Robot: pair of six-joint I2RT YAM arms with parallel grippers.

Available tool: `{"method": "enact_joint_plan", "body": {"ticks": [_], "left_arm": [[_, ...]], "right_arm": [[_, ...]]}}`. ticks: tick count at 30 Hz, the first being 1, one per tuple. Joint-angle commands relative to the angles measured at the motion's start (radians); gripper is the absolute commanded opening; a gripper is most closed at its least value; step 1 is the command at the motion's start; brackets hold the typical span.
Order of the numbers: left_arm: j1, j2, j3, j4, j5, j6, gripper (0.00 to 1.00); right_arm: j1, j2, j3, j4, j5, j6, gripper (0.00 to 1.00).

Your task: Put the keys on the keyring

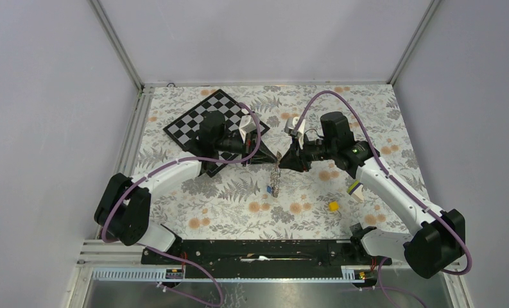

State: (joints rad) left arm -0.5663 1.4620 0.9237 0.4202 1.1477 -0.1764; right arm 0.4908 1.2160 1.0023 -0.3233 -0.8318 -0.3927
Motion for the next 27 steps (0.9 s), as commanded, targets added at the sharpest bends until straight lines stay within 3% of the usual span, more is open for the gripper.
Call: {"method": "enact_joint_plan", "body": {"ticks": [1,10,19,22,24,27], "left_arm": [[0.005,-0.029,0.003,0.074,0.021,0.01,0.0],[0.005,-0.029,-0.001,0.082,0.018,0.0,0.0],[0.005,-0.026,-0.013,0.094,0.021,-0.001,0.0],[0.005,-0.026,-0.013,0.091,0.022,0.007,0.0],[0.005,-0.028,-0.002,0.045,0.025,0.048,0.0],[0.004,-0.034,0.059,-0.172,0.0,0.233,0.05]], "right_arm": [[-0.006,-0.013,0.026,0.006,-0.041,-0.005,0.26],[-0.006,0.004,0.024,0.025,-0.074,0.014,0.24],[-0.006,0.018,0.037,0.035,-0.09,0.028,0.0],[-0.006,0.016,0.051,0.011,-0.083,0.013,0.0],[-0.006,0.016,0.071,-0.027,-0.066,-0.015,0.0],[-0.005,0.021,0.11,-0.098,-0.031,-0.062,0.0]]}}
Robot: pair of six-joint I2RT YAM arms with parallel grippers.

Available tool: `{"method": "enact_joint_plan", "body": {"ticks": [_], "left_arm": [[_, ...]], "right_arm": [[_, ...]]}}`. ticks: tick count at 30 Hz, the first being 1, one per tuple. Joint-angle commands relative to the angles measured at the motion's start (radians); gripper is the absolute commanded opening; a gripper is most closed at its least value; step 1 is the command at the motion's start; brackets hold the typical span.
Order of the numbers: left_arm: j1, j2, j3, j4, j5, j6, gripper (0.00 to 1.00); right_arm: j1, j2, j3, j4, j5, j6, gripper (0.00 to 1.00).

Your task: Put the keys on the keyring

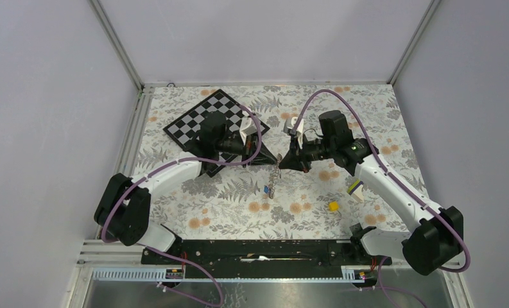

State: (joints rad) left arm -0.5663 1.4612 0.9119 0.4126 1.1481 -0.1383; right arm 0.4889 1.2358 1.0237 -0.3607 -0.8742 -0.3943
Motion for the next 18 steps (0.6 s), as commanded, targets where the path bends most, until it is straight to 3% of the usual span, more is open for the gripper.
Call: {"method": "enact_joint_plan", "body": {"ticks": [1,5,10,18], "left_arm": [[0.003,-0.033,0.091,-0.23,-0.011,0.251,0.09],[0.003,-0.029,0.148,-0.37,-0.035,0.385,0.26],[-0.015,-0.02,0.166,-0.394,-0.038,0.41,0.38],[-0.046,-0.001,0.197,-0.396,-0.047,0.415,0.43]], "right_arm": [[-0.003,0.005,0.101,-0.084,0.023,-0.071,0.0],[0.003,0.033,0.158,-0.174,0.05,-0.11,0.0],[0.018,0.058,0.193,-0.232,0.091,-0.123,0.0],[0.042,0.095,0.231,-0.3,0.127,-0.136,0.0]]}}
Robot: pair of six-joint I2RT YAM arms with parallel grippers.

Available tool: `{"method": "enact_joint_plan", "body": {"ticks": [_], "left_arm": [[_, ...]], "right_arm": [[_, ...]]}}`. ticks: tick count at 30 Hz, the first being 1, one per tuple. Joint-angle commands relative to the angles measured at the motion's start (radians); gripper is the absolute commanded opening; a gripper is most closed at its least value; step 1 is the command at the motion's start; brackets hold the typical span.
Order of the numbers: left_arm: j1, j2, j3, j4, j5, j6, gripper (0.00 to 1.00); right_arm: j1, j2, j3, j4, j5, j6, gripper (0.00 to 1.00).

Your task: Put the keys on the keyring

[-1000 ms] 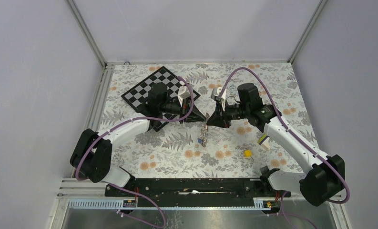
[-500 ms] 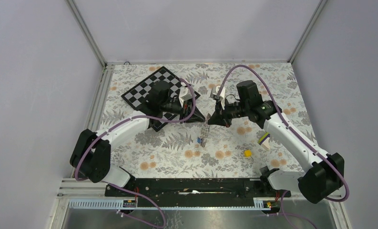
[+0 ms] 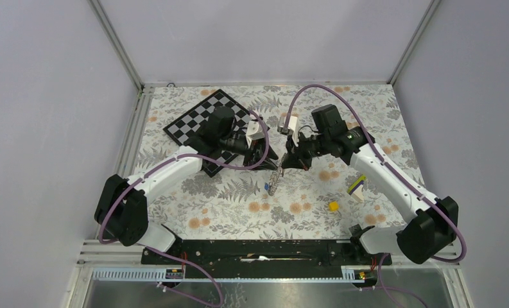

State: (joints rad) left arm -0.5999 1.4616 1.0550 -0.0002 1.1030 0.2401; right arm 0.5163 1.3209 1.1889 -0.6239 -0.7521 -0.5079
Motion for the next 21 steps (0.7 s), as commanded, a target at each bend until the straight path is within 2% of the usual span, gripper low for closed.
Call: {"method": "enact_joint_plan", "body": {"ticks": [1,7,16,21], "left_arm": [[-0.015,0.001,0.053,0.017,-0.003,0.041,0.43],[-0.036,0.012,0.037,0.017,-0.008,0.07,0.37],[-0.038,0.028,0.046,0.017,-0.018,0.083,0.36],[-0.037,0.032,0.043,0.017,-0.012,0.085,0.18]], "right_arm": [[0.016,0.012,0.068,-0.04,0.005,-0.023,0.0],[0.019,0.025,0.08,-0.053,0.004,-0.023,0.0],[0.019,0.016,0.068,-0.039,-0.01,-0.013,0.0],[0.02,0.009,0.06,-0.031,-0.009,-0.012,0.0]]}}
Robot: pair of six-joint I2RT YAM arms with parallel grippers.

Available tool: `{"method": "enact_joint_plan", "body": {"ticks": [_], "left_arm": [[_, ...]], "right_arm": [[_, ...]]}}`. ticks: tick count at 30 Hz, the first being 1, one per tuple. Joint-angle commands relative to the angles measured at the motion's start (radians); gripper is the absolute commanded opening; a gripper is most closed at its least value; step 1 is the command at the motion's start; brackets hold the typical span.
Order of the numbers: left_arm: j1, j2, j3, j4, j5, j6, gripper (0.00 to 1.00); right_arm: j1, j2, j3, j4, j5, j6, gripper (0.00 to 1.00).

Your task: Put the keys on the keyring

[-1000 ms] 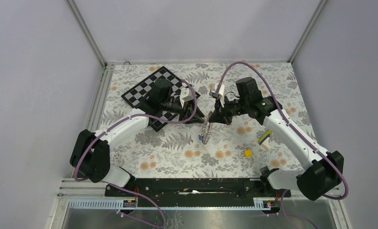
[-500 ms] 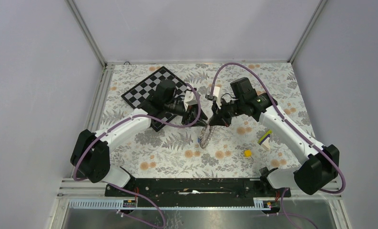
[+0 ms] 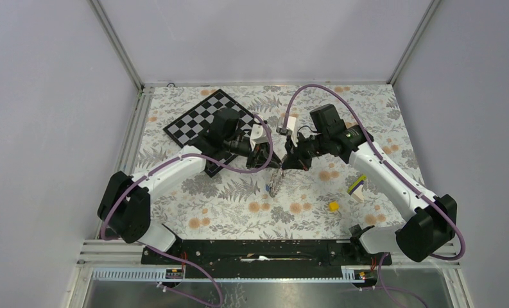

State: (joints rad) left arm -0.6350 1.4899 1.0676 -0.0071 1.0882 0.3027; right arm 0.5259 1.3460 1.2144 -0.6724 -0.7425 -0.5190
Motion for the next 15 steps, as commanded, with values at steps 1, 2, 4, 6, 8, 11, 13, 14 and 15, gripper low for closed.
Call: {"method": "enact_joint_plan", "body": {"ticks": [1,2,4,6,8,11,13,14,15], "left_arm": [[-0.003,0.005,0.029,0.024,0.003,0.023,0.15],[-0.003,0.004,0.028,0.024,0.004,0.023,0.12],[-0.002,0.004,0.027,0.024,0.004,0.023,0.07],[-0.002,0.005,0.025,0.024,0.006,0.023,0.0],[-0.003,0.004,0.024,0.024,0.007,0.021,0.0],[-0.003,-0.006,0.018,0.028,0.007,0.01,0.0],[0.001,-0.016,0.007,0.051,0.01,-0.018,0.0],[0.005,-0.02,0.0,0.075,0.017,-0.043,0.0],[0.01,-0.024,-0.01,0.104,0.029,-0.076,0.0]], "right_arm": [[0.011,-0.017,0.033,0.02,-0.017,-0.001,0.0],[0.011,-0.017,0.032,0.02,-0.017,0.0,0.0],[0.01,-0.017,0.031,0.022,-0.018,-0.001,0.0],[0.011,-0.018,0.027,0.027,-0.018,0.0,0.0],[0.011,-0.02,0.026,0.031,-0.017,0.001,0.0],[0.011,-0.027,0.019,0.041,-0.011,0.002,0.0],[0.011,-0.037,0.009,0.05,0.004,0.004,0.05],[0.01,-0.041,0.005,0.054,0.006,0.002,0.07],[0.009,-0.045,-0.001,0.059,0.006,0.001,0.1]]}}
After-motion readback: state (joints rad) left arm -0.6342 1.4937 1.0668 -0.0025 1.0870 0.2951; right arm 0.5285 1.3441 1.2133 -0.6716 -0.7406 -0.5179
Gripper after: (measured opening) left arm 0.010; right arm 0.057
